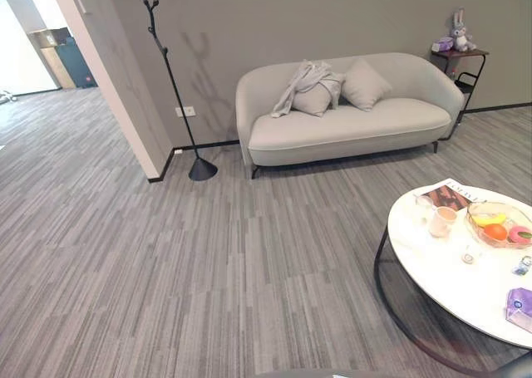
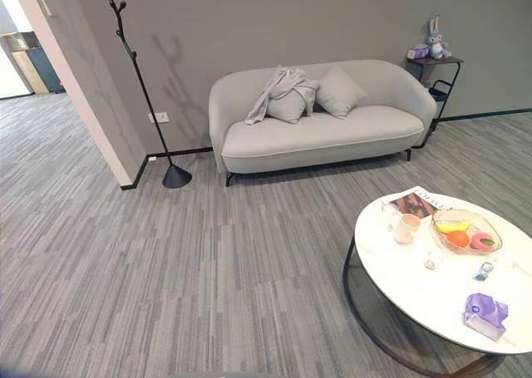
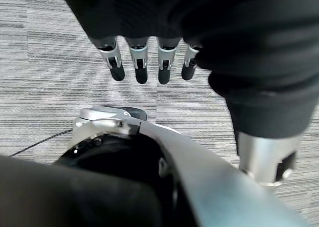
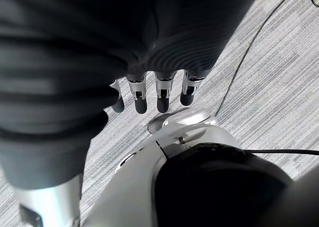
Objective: Hang the clothes on the sofa on the clothes rack.
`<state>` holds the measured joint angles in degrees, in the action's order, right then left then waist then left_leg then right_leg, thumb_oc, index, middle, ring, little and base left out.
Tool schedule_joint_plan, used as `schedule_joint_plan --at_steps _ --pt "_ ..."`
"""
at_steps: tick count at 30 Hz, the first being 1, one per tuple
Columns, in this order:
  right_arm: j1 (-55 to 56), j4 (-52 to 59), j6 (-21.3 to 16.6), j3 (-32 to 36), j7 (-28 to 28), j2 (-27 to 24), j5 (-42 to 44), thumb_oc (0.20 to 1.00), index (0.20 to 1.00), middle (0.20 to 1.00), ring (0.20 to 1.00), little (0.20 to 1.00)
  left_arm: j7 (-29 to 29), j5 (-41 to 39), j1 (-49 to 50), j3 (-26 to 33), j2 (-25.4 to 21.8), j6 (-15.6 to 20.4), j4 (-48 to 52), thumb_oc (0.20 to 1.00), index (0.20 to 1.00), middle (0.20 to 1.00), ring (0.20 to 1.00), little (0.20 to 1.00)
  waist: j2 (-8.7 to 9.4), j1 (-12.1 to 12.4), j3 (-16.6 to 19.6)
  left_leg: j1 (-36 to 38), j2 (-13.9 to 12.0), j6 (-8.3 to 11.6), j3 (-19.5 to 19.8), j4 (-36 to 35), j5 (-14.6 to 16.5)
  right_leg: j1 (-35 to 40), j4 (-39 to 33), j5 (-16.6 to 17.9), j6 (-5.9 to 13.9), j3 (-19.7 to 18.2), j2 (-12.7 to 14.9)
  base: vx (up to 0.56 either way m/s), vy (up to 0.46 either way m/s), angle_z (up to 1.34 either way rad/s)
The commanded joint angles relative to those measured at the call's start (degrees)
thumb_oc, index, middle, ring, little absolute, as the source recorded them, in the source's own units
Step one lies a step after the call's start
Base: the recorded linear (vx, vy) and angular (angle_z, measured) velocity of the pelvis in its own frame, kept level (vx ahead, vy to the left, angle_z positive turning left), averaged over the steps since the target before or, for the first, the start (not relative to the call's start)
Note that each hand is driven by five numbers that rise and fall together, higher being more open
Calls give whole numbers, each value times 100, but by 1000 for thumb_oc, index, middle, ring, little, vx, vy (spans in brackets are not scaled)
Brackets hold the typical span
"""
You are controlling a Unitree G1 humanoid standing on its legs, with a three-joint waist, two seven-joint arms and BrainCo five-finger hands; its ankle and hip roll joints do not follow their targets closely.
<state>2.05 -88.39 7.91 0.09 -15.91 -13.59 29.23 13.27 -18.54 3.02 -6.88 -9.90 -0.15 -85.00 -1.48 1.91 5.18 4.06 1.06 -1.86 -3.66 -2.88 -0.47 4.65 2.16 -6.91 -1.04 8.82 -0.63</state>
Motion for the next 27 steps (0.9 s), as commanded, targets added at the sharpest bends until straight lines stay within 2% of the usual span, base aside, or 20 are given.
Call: schedule_joint_plan --at_steps 1,14,17,22,24,26,27 --pt "-224 -415 -34 -95 -119 196 4 1000 1000 1000 1000 1000 20 204 -273 135 111 19 -388 1000 1000 1000 1000 1000 195 -41 179 -93 -202 292 143 -45 60 25 -409 355 414 226 351 6 -36 0" --pt "-218 -368 -50 -128 -122 155 -43 1000 1000 1000 1000 1000 1 67 -292 177 114 16 -386 1000 1000 1000 1000 1000 204 26 86 -149 -296 357 214 190 116 83 -420 296 355 252 263 6 -34 1" --pt "-164 -386 -45 -84 -136 124 7 1000 1000 1000 1000 1000 -42 -386 -290 475 64 -27 -372 1000 1000 1000 1000 1000 244 134 -55 -358 -343 413 303 660 207 132 -408 254 293 322 229 -7 -70 14" --pt "-97 -498 12 118 -147 32 172 1000 1000 1000 1000 1000 50 -659 -177 857 -7 -137 -550 1000 1000 1000 1000 1000 255 186 -183 -484 -382 450 370 1062 292 196 -396 204 220 359 165 26 -44 13" --pt "-70 -654 59 263 -139 -13 247 1000 1000 1000 1000 1000 94 -833 -149 1015 -27 -190 -606 1000 1000 1000 1000 1000 250 212 -230 -605 -387 479 423 1335 214 209 -369 179 186 348 144 0 -25 0" --pt "-125 -848 152 585 -92 -130 561 1000 1000 1000 1000 1000 43 -1478 -223 1351 -55 -282 -576 1000 1000 1000 1000 1000 249 277 -488 -1446 -461 515 531 2562 -393 258 -303 125 63 370 106 -33 -50 3" --pt "-165 -845 176 601 -90 -157 606 1000 1000 1000 1000 1000 29 -1540 -260 1349 -47 -270 -564 1000 1000 1000 1000 1000 234 270 -521 -1576 -455 475 476 2583 -447 275 -309 100 53 368 100 5 -10 -11"
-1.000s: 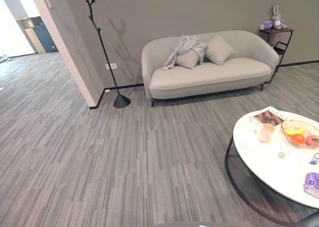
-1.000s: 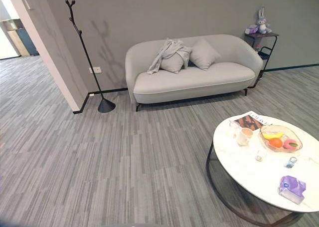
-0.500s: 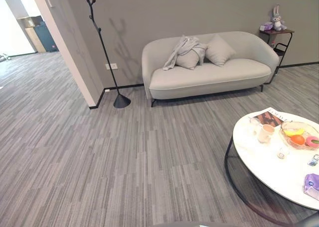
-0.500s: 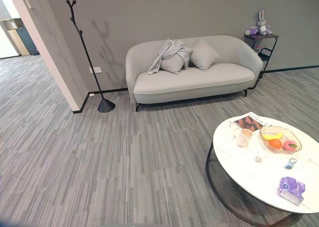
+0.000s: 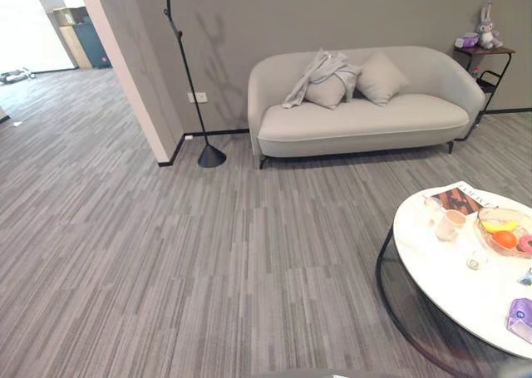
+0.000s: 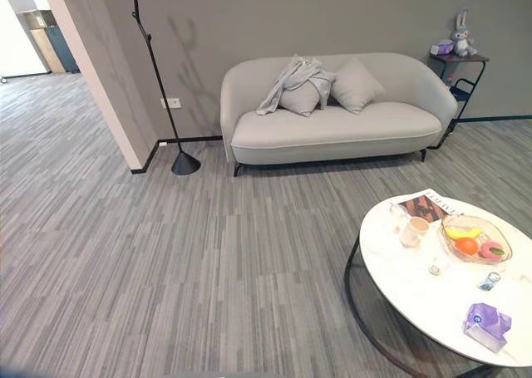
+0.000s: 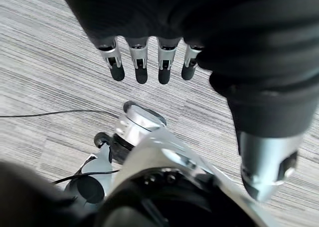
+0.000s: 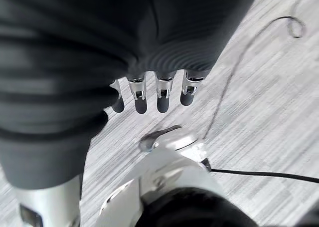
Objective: Hang the clothes on the sofa on the clothes rack.
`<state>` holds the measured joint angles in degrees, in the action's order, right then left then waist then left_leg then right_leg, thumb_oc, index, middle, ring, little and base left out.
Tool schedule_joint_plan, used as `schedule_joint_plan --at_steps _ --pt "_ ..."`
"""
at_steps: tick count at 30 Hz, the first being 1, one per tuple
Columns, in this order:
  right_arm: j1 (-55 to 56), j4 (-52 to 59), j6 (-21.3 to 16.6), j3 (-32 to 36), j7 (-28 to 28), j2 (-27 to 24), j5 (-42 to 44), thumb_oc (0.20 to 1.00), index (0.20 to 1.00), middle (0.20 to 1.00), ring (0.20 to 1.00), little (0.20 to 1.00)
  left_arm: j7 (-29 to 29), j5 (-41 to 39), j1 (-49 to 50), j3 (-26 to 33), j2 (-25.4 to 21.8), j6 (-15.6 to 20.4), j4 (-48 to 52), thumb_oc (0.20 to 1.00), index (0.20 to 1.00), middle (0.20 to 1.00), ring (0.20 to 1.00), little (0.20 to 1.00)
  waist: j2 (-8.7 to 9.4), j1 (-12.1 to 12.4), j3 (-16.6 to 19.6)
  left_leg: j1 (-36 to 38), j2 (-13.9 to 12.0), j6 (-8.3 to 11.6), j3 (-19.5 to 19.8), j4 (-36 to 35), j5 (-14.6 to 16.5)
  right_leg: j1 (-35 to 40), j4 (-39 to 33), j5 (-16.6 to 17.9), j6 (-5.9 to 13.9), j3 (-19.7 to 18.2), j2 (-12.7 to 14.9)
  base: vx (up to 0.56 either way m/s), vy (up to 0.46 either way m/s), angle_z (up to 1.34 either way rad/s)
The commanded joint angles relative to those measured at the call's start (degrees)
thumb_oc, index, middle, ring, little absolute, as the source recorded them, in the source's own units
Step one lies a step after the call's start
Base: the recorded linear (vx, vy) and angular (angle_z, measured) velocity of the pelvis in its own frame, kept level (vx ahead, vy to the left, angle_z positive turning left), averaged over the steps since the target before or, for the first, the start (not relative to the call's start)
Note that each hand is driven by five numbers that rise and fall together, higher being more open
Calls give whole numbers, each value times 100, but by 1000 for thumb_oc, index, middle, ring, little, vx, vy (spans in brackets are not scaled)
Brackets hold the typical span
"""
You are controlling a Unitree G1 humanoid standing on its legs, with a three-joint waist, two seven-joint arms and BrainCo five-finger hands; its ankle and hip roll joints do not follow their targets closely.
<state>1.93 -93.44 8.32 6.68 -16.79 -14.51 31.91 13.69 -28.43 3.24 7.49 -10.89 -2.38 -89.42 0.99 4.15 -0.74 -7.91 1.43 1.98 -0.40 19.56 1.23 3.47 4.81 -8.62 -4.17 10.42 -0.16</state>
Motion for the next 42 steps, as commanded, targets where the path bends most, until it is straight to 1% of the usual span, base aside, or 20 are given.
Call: schedule_joint_plan --at_steps 1,2,3,4,8,12,15,17,18,19,21,22,23,24,25,27,30,32,37,42 --pt "-197 -333 153 -53 1 -79 365 1000 1000 1000 1000 1000 -2 -604 -298 -72 65 -46 -108 1000 1000 1000 1000 1000 -10 49 52 -518 -465 62 60 310 -584 403 -584 259 373 179 61 196 54 -13" --pt "-265 -260 160 -103 -14 -90 399 1000 1000 1000 1000 1000 21 -629 -284 -95 93 -54 -95 1000 1000 1000 1000 1000 -10 102 86 -708 -273 13 -90 -348 -358 454 -646 189 436 93 68 237 73 -14" --pt "-283 -228 152 -143 -21 -74 410 1000 1000 1000 1000 1000 17 -665 -279 -99 107 -47 -90 1000 1000 1000 1000 1000 -40 138 94 -779 -219 36 -96 -695 -489 503 -667 143 449 50 25 386 102 1" --pt "-312 -187 143 -222 -24 -32 451 1000 1000 1000 1000 1000 8 -761 -298 -125 131 -36 -59 1000 1000 1000 1000 1000 -120 219 72 -1004 -138 116 -92 -1363 -956 644 -682 30 437 -38 -94 227 51 -8" --pt "-375 -101 102 -354 15 60 467 1000 1000 1000 1000 1000 -78 -948 -309 -196 147 9 6 1000 1000 1000 1000 1000 -153 382 12 -1438 -36 212 -252 -2201 -1300 1050 -574 -335 395 -389 -210 316 66 -17" --pt "-369 -61 71 -445 16 128 322 1000 1000 1000 1000 1000 -128 -1015 -264 -107 102 36 -7 1000 1000 1000 1000 1000 -97 502 64 -1525 -89 209 -383 -2242 -1471 1336 -524 -511 376 -684 -219 389 114 -55" --pt "-365 -133 59 -438 -35 182 84 1000 1000 1000 1000 1000 -100 -935 -172 0 27 38 -109 1000 1000 1000 1000 1000 41 573 280 -1315 -91 59 -301 -2138 -1617 1566 -386 -549 511 -876 -100 454 176 -73" --pt "-319 -145 97 -426 -73 203 63 1000 1000 1000 1000 1000 -88 -881 -163 2 -54 41 -78 1000 1000 1000 1000 1000 159 576 393 -1209 -43 -55 -296 -1980 -1538 1513 -164 -375 642 -855 75 552 229 -70" --pt "-276 -158 78 -426 -131 258 29 1000 1000 1000 1000 1000 -37 -623 -160 -87 -98 66 -85 1000 1000 1000 1000 1000 347 566 527 -1076 141 -216 -427 -1843 -1298 1467 206 259 906 -783 284 471 194 -50" --pt "-276 -159 78 -425 -131 257 28 1000 1000 1000 1000 1000 -36 -623 -161 -87 -98 66 -86 1000 1000 1000 1000 1000 333 576 537 -1091 122 -214 -429 -1838 -1301 1453 199 274 903 -796 269 459 210 -32" --pt "-307 -110 40 -457 -149 255 -17 1000 1000 1000 1000 1000 -49 -393 -201 -244 -157 107 -4 1000 1000 1000 1000 1000 399 589 581 -871 240 -371 -543 -1795 -1032 1206 942 951 1186 -687 419 233 139 -6" --pt "-307 -110 40 -457 -149 253 -17 1000 1000 1000 1000 1000 -49 -393 -202 -245 -155 107 -4 1000 1000 1000 1000 1000 382 601 598 -893 216 -368 -546 -1790 -1036 1182 938 968 1182 -702 399 385 277 -10" --pt "-412 -16 20 -496 -149 273 -45 1000 1000 1000 1000 1000 -121 -187 -309 -448 -186 142 69 1000 1000 1000 1000 1000 312 576 541 -595 287 -553 -606 -1729 -730 726 2163 1824 1477 -346 656 380 322 -6" --pt "-446 71 13 -513 -143 278 -30 1000 1000 1000 1000 1000 -155 -136 -350 -517 -198 145 95 1000 1000 1000 1000 1000 195 502 515 -399 290 -629 -601 -1749 -628 478 2680 2146 1501 -112 798 473 415 -14" --pt "-464 169 -7 -534 -126 294 -46 1000 1000 1000 1000 1000 -166 -55 -389 -610 -197 144 101 1000 1000 1000 1000 1000 69 409 459 -146 272 -711 -561 -1815 -523 224 3151 2154 1460 43 878 358 321 6" --pt "-455 360 -51 -635 -95 363 6 1000 1000 1000 1000 1000 -186 114 -439 -767 -164 175 101 1000 1000 1000 1000 1000 -158 155 366 404 210 -740 -371 -2033 -380 -466 3672 1484 1209 242 885 387 233 23" --pt "-393 385 -35 -679 -69 378 162 1000 1000 1000 1000 1000 -185 242 -559 -988 -96 225 202 1000 1000 1000 1000 1000 -250 -154 207 916 195 -663 -70 -2088 -204 -1011 2908 706 965 219 610 325 44 49" --pt "-360 312 -14 -628 -23 329 258 1000 1000 1000 1000 1000 -212 377 -642 -1127 -60 288 228 1000 1000 1000 1000 1000 -218 -266 147 1122 189 -593 151 -2060 -17 -1166 1765 619 889 83 579 286 -53 100" --pt "-393 203 28 -519 -50 297 355 1000 1000 1000 1000 1000 -238 470 -665 -1089 -9 342 88 1000 1000 1000 1000 1000 -70 -408 100 1707 180 -465 547 -2055 507 -1575 -390 1497 1200 -492 750 346 -74 63" --pt "-300 193 91 -410 -121 323 242 1000 1000 1000 1000 1000 -136 562 -442 -797 -4 279 -160 1000 1000 1000 1000 1000 -19 -476 197 2385 -22 -325 809 -2195 907 -1780 -897 1907 1416 -294 847 426 -77 17"
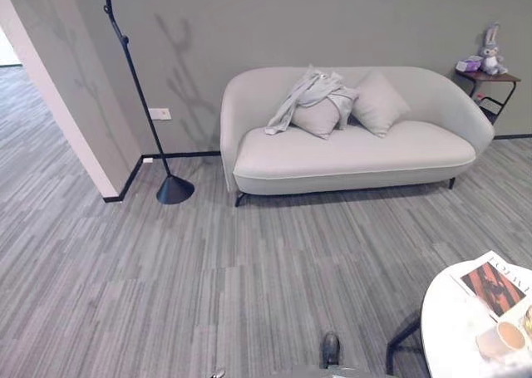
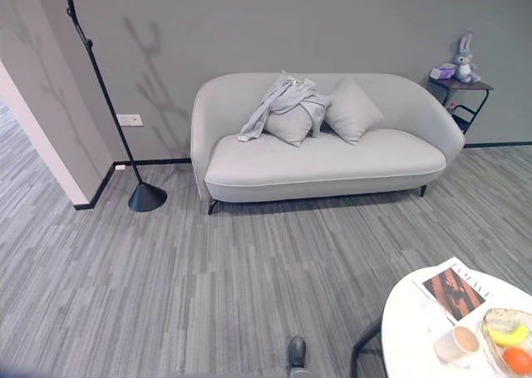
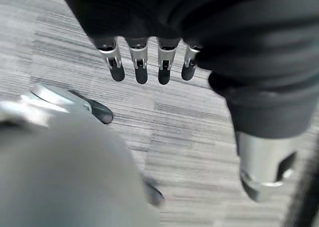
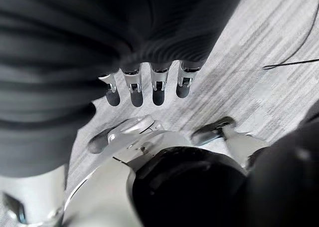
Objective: Hang the clothes on the sofa on the clothes rack.
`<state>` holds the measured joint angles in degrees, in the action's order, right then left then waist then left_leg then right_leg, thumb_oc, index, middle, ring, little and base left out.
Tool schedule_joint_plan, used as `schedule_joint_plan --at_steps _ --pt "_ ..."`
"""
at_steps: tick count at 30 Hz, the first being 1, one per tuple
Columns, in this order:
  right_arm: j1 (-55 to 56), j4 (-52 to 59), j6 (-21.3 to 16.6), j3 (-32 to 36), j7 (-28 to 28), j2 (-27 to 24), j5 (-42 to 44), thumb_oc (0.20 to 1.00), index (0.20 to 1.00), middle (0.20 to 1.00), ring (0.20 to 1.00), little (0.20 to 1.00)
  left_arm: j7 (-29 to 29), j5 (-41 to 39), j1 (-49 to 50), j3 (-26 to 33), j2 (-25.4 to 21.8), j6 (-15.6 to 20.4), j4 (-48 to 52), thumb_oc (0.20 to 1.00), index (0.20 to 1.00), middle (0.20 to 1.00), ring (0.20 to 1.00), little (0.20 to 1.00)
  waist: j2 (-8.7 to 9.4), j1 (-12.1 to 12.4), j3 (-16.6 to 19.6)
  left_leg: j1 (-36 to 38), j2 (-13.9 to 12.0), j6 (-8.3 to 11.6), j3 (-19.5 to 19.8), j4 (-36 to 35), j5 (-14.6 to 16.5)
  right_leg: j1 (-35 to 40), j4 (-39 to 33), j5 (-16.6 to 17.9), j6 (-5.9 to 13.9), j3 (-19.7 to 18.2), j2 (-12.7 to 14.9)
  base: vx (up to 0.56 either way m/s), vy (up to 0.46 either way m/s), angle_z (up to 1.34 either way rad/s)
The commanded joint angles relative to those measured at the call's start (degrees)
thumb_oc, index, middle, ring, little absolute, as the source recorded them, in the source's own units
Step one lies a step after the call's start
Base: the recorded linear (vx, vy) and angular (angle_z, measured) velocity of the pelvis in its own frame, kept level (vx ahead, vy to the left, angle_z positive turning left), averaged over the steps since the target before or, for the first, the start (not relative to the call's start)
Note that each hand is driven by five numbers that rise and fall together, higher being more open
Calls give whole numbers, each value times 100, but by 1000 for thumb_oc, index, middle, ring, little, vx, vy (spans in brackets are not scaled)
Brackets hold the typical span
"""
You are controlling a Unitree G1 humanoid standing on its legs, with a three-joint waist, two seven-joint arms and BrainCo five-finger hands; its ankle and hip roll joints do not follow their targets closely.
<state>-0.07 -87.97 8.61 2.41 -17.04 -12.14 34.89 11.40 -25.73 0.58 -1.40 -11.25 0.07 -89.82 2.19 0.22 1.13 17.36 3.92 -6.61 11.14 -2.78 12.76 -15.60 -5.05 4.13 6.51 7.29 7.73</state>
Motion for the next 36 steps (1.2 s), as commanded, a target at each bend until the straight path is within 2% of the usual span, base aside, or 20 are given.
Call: schedule_joint_plan --at_steps 1,3,6,8,11,12,13,15,16,18,20,22,23,24,25,29,30,32,35,36 --pt "-68 -359 74 28 -112 87 -51 1000 1000 1000 1000 1000 96 292 -148 134 22 30 -144 1000 1000 1000 1000 1000 -99 -93 53 -50 -291 561 -280 10 -198 169 89 697 358 -5 54 458 -118 41" --pt "29 -372 96 37 -132 91 -58 1000 1000 1000 1000 1000 84 438 -116 142 -13 27 -190 1000 1000 1000 1000 1000 -11 -149 158 27 -392 634 -105 13 -100 382 139 753 298 -110 13 454 -147 124" --pt "78 -392 115 -64 -125 68 -169 1000 1000 1000 1000 1000 75 527 -58 73 19 4 -164 1000 1000 1000 1000 1000 -122 -191 283 209 -773 772 -96 -27 -149 242 613 566 203 -112 -203 444 -165 101" --pt "80 -372 116 -163 -109 65 -241 1000 1000 1000 1000 1000 49 528 -49 28 34 7 -136 1000 1000 1000 1000 1000 -232 -182 309 96 -1037 925 -84 287 -441 200 1018 235 61 40 -352 411 -170 1" --pt "31 -339 26 -278 -29 44 -275 1000 1000 1000 1000 1000 -28 468 -64 8 1 3 -114 1000 1000 1000 1000 1000 -253 -163 339 -259 -1178 1101 -81 994 -1160 454 1024 -15 -94 187 -522 383 -177 15" --pt "14 -331 -33 -342 14 19 -307 1000 1000 1000 1000 1000 -67 458 -116 -51 8 15 -41 1000 1000 1000 1000 1000 -160 -141 324 -593 -1167 1187 -222 1812 -1685 785 905 -102 -243 227 -582 354 -175 18" --pt "14 -332 -33 -342 14 20 -307 1000 1000 1000 1000 1000 -67 458 -116 -51 7 14 -40 1000 1000 1000 1000 1000 -161 -142 321 -603 -1167 1186 -219 1834 -1674 788 902 -99 -242 229 -583 363 -195 17" --pt "-35 -310 -91 -406 75 -18 -303 1000 1000 1000 1000 1000 -119 465 -173 -150 18 42 97 1000 1000 1000 1000 1000 -7 -86 229 -1196 -1160 1086 -463 2962 -2067 1114 696 -163 -424 213 -613 268 -209 5" --pt "-146 -263 -141 -469 153 -75 -361 1000 1000 1000 1000 1000 -178 487 -236 -295 28 78 269 1000 1000 1000 1000 1000 191 -32 129 -1619 -1360 815 -1019 3592 -1945 1364 558 -240 -574 164 -566 319 -267 3" --pt "-206 -268 -143 -483 176 -105 -364 1000 1000 1000 1000 1000 -191 428 -260 -316 38 90 311 1000 1000 1000 1000 1000 216 22 77 -1848 -1473 749 -1271 3737 -1722 1471 521 -287 -581 147 -559 199 -130 -11" --pt "-229 -266 -128 -480 184 -135 -370 1000 1000 1000 1000 1000 -198 162 -256 -239 51 81 381 1000 1000 1000 1000 1000 256 172 6 -2269 -1334 686 -1540 3615 -1264 1687 460 -372 -573 41 -529 206 -4 -27" --pt "-181 -196 -155 -541 137 -123 -425 1000 1000 1000 1000 1000 -200 -39 -201 -74 43 76 309 1000 1000 1000 1000 1000 213 280 -47 -2768 -911 759 -1442 2675 -1122 1937 399 -567 -574 -39 -536 370 79 -26" --pt "-129 -170 -196 -598 112 -81 -483 1000 1000 1000 1000 1000 -169 6 -189 -49 29 76 254 1000 1000 1000 1000 1000 125 324 -66 -2863 -611 807 -1287 1706 -1361 2134 363 -711 -581 -92 -661 457 86 -12" --pt "-112 -174 -196 -614 101 -63 -506 1000 1000 1000 1000 1000 -149 45 -179 -58 35 68 232 1000 1000 1000 1000 1000 57 346 -58 -2903 -497 832 -1208 1284 -1600 2252 336 -772 -600 -146 -765 667 95 -16" --pt "-49 -337 -113 -566 7 9 -450 1000 1000 1000 1000 1000 -80 10 -156 -11 32 44 183 1000 1000 1000 1000 1000 -153 470 -119 -3350 -225 913 -1032 325 -2201 2580 359 -1041 -710 -404 -1098 487 51 -29" --pt "-18 -401 -121 -494 -9 4 -422 1000 1000 1000 1000 1000 -68 -70 -106 96 -18 34 143 1000 1000 1000 1000 1000 -174 571 -154 -3477 -104 942 -1086 -1 -2364 2789 499 -1280 -755 -621 -1197 450 82 -90" --pt "36 -368 -160 -501 -42 36 -549 1000 1000 1000 1000 1000 15 -57 60 236 -48 5 -11 1000 1000 1000 1000 1000 -177 686 21 -3391 -125 784 -887 209 -2515 3082 757 -1574 -748 -1040 -1274 703 217 -129" --pt "90 -391 -138 -494 -44 79 -588 1000 1000 1000 1000 1000 9 -43 35 213 -64 11 10 1000 1000 1000 1000 1000 -84 655 106 -3376 -101 709 -872 422 -2474 3128 875 -1647 -698 -1064 -1164 597 194 -81" --pt "102 -356 -133 -533 -90 120 -682 1000 1000 1000 1000 1000 8 335 4 8 -61 69 28 1000 1000 1000 1000 1000 71 599 304 -3188 -69 573 -1071 527 -2239 3067 1265 -1281 -447 -1071 -960 428 169 -72" --pt "118 -324 -176 -563 -80 113 -781 1000 1000 1000 1000 1000 1 559 0 -128 -65 98 49 1000 1000 1000 1000 1000 134 554 379 -2969 -1 479 -1210 450 -2067 2928 1685 -853 -246 -1026 -859 321 142 -7"
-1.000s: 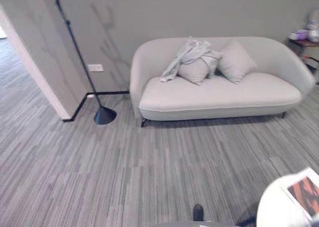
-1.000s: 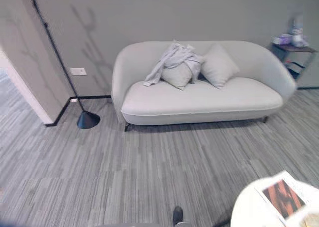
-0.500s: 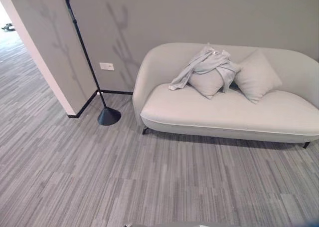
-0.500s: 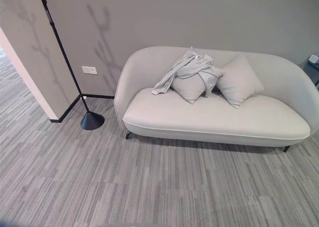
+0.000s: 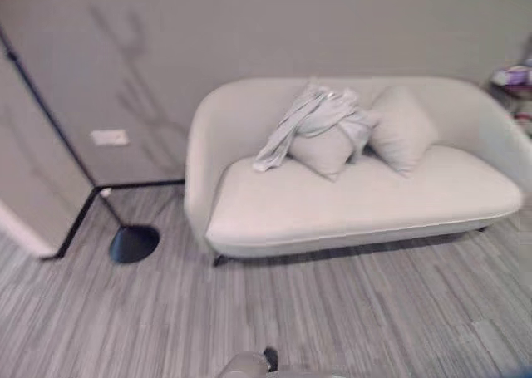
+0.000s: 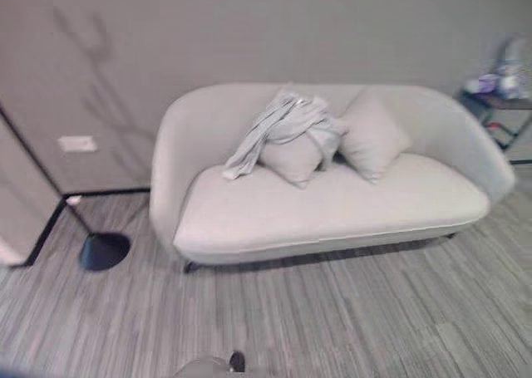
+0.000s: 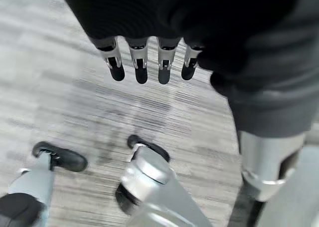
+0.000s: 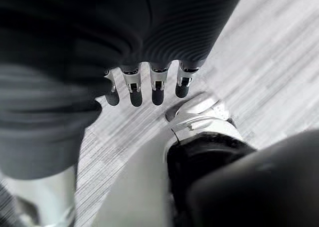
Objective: Hang the clothes on the sofa on the clothes rack.
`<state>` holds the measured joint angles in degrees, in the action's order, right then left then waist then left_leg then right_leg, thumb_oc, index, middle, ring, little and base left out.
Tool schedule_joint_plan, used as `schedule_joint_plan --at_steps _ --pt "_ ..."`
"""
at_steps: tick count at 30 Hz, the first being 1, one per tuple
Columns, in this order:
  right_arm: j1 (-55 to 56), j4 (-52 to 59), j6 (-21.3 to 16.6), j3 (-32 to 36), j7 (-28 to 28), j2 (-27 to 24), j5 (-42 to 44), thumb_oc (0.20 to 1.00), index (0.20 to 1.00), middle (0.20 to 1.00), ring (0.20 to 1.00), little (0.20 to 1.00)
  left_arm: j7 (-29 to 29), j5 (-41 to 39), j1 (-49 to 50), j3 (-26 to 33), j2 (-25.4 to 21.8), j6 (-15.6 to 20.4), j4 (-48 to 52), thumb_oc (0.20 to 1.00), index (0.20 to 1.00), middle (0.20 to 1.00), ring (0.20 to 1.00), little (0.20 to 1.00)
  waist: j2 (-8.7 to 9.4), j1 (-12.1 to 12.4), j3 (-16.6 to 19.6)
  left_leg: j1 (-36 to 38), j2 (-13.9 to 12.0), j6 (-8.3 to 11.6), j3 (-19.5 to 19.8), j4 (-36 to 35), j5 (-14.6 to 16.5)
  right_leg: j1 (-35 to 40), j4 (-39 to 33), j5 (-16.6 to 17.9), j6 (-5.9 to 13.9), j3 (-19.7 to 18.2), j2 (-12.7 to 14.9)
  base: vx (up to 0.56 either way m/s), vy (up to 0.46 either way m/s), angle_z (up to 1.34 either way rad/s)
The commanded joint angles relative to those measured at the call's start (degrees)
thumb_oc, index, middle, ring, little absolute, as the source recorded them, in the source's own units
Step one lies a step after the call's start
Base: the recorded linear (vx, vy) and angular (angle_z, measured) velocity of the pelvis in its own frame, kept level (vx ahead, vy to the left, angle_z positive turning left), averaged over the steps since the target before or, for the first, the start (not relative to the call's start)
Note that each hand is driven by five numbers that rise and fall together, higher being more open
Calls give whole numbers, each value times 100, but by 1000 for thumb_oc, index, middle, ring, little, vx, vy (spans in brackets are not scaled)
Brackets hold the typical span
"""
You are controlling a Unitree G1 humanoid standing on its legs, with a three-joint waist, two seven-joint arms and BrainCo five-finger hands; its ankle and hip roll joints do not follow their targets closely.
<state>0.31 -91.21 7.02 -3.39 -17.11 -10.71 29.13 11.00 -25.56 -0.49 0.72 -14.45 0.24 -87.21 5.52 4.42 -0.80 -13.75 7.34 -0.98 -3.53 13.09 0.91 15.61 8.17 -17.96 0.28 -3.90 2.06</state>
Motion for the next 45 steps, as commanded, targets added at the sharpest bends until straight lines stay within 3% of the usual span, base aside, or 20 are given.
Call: schedule_joint_plan --at_steps 1,2,3,4,7,10,12,17,18,19,23,27,30,32,33,37,40,42,43,45 --pt "79 0 -17 17 -73 -32 -206 1000 1000 1000 1000 1000 40 543 106 -340 257 81 -213 1000 1000 1000 1000 1000 -211 139 584 128 -358 -80 257 -1137 -887 -209 360 1369 375 87 -305 320 159 -10" --pt "34 35 -44 13 -61 -45 -243 1000 1000 1000 1000 1000 9 610 84 -401 249 96 -191 1000 1000 1000 1000 1000 -212 120 597 230 -339 -128 215 -1167 -798 -364 700 1618 500 129 -261 245 163 -23" --pt "-51 69 -64 -2 -33 -56 -302 1000 1000 1000 1000 1000 -29 678 16 -497 230 101 -168 1000 1000 1000 1000 1000 -245 61 509 462 -319 -241 133 -1156 -586 -772 1697 2196 800 381 -160 246 163 -33" --pt "-52 69 -64 -2 -33 -58 -302 1000 1000 1000 1000 1000 -29 678 15 -496 232 101 -168 1000 1000 1000 1000 1000 -259 66 521 446 -335 -238 133 -1154 -590 -786 1689 2212 798 377 -175 227 175 -40" --pt "-160 176 -89 1 8 -48 -354 1000 1000 1000 1000 1000 -76 760 -55 -613 247 54 -167 1000 1000 1000 1000 1000 -463 -56 355 961 -361 -427 67 -1256 -355 -1346 2957 2882 979 1132 236 198 171 -8" --pt "-103 263 -81 -3 -8 19 -311 1000 1000 1000 1000 1000 -42 941 -72 -710 268 49 -186 1000 1000 1000 1000 1000 -608 -166 308 1384 -397 -507 99 -1412 -192 -1809 3406 2448 777 1581 482 264 135 15" --pt "-82 340 -109 40 48 3 -171 1000 1000 1000 1000 1000 -36 1037 -100 -784 296 68 -186 1000 1000 1000 1000 1000 -659 -299 262 1620 -481 -410 189 -1424 -51 -2181 2591 1767 524 1694 546 280 -18 -11" --pt "-81 341 -109 40 48 4 -170 1000 1000 1000 1000 1000 -36 1037 -99 -784 296 68 -187 1000 1000 1000 1000 1000 -660 -310 245 1644 -483 -405 200 -1426 -45 -2149 2582 1758 520 1708 545 73 -35 11" --pt "-96 338 -104 110 80 -35 -66 1000 1000 1000 1000 1000 -63 1216 -148 -850 308 100 -222 1000 1000 1000 1000 1000 -614 -366 145 1795 -529 -277 296 -1311 214 -2262 1045 1703 479 1503 811 487 -269 -7" --pt "-107 348 -55 211 62 -49 27 1000 1000 1000 1000 1000 -121 1370 -201 -903 311 155 -207 1000 1000 1000 1000 1000 -547 -425 117 2019 -560 -167 422 -1261 504 -2270 -247 2261 686 1146 1158 568 -307 -20" --pt "-95 361 -32 286 18 -29 -19 1000 1000 1000 1000 1000 -131 1511 -164 -913 346 182 -232 1000 1000 1000 1000 1000 -471 -494 180 2289 -657 -26 576 -1240 816 -2351 -920 2808 949 825 1457 319 -153 15" --pt "-79 403 -25 285 -4 -13 -111 1000 1000 1000 1000 1000 -101 1615 -95 -901 355 172 -299 1000 1000 1000 1000 1000 -440 -589 280 2723 -893 143 745 -1418 992 -2500 -1098 3126 1114 616 1438 386 -202 32" --pt "-57 370 7 262 -21 32 -120 1000 1000 1000 1000 1000 -111 1690 -88 -951 359 174 -310 1000 1000 1000 1000 1000 -382 -624 356 2954 -1096 260 874 -1531 1080 -2428 -973 3011 1109 504 1246 319 -236 24" --pt "-88 319 55 228 -32 32 -45 1000 1000 1000 1000 1000 -131 1715 -101 -1013 363 162 -290 1000 1000 1000 1000 1000 -449 -641 416 2997 -1412 357 869 -1518 980 -2479 -721 2699 992 521 928 324 -348 29" --pt "-118 364 2 128 11 -8 -1 1000 1000 1000 1000 1000 -158 1713 -113 -1092 394 178 -267 1000 1000 1000 1000 1000 -537 -648 437 2870 -1689 453 941 -1350 717 -2585 -431 2422 859 543 624 252 -295 35" --pt "-164 452 -123 14 119 -83 -46 1000 1000 1000 1000 1000 -225 1649 -142 -1153 433 200 -220 1000 1000 1000 1000 1000 -615 -676 463 2666 -1867 525 1052 -1150 329 -2615 -290 2260 740 662 432 176 -227 16" --pt "-221 504 -223 -105 260 -150 -147 1000 1000 1000 1000 1000 -286 1577 -222 -1197 436 167 -148 1000 1000 1000 1000 1000 -614 -647 478 2399 -2123 584 1120 -602 -279 -2394 -252 1924 487 866 162 244 -308 11" --pt "-214 549 -275 -194 298 -125 -127 1000 1000 1000 1000 1000 -300 1568 -264 -1260 447 166 -40 1000 1000 1000 1000 1000 -453 -598 414 1979 -2245 500 830 300 -944 -1955 -500 1847 256 1032 45 251 -342 25" --pt "-215 549 -276 -194 298 -124 -127 1000 1000 1000 1000 1000 -300 1568 -264 -1260 445 165 -39 1000 1000 1000 1000 1000 -454 -602 412 1973 -2245 501 838 312 -939 -1950 -506 1851 256 1037 44 225 -307 32" --pt "-208 530 -284 -282 315 -130 -174 1000 1000 1000 1000 1000 -320 1546 -280 -1298 426 177 60 1000 1000 1000 1000 1000 -324 -564 366 1848 -2476 396 205 590 -993 -1650 -770 1830 159 1103 0 166 -216 19"
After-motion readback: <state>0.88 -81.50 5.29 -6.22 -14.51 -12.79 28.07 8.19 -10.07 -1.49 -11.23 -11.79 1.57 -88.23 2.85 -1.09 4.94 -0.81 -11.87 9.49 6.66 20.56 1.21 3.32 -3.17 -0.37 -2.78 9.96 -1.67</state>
